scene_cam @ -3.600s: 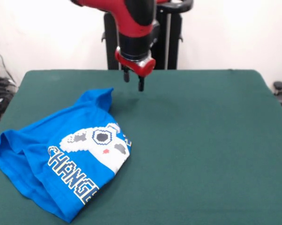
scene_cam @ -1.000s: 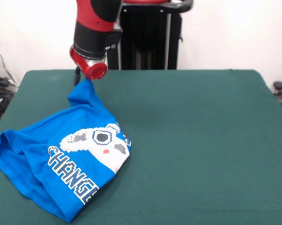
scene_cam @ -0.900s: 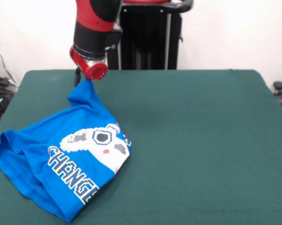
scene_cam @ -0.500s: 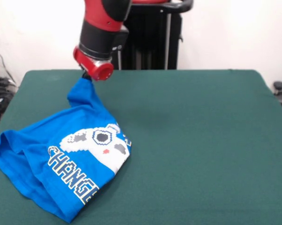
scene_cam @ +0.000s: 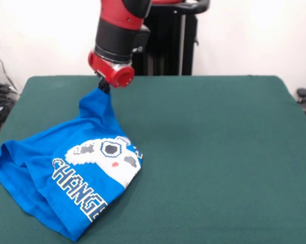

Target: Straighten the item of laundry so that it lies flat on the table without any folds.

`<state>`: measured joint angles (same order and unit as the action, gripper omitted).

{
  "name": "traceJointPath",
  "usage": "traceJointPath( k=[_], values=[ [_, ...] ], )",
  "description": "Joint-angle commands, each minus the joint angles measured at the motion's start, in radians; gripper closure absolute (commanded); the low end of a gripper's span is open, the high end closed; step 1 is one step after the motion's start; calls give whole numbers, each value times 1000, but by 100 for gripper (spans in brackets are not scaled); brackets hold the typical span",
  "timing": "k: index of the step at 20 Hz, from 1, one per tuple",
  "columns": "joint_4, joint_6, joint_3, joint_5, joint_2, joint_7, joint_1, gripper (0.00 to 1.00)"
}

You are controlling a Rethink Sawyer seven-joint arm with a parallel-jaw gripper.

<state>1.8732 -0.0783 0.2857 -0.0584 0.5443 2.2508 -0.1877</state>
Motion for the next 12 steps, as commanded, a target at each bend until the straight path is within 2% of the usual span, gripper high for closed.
traceJointPath(
  k=[1, 8, 12],
  values=[
    [90, -298, -241, -125, 82, 172, 20, 100],
    [125, -331, -386, -243, 89, 174, -24, 100],
    [191, -199, -524, -331, 44, 200, -77, 100]
  ],
)
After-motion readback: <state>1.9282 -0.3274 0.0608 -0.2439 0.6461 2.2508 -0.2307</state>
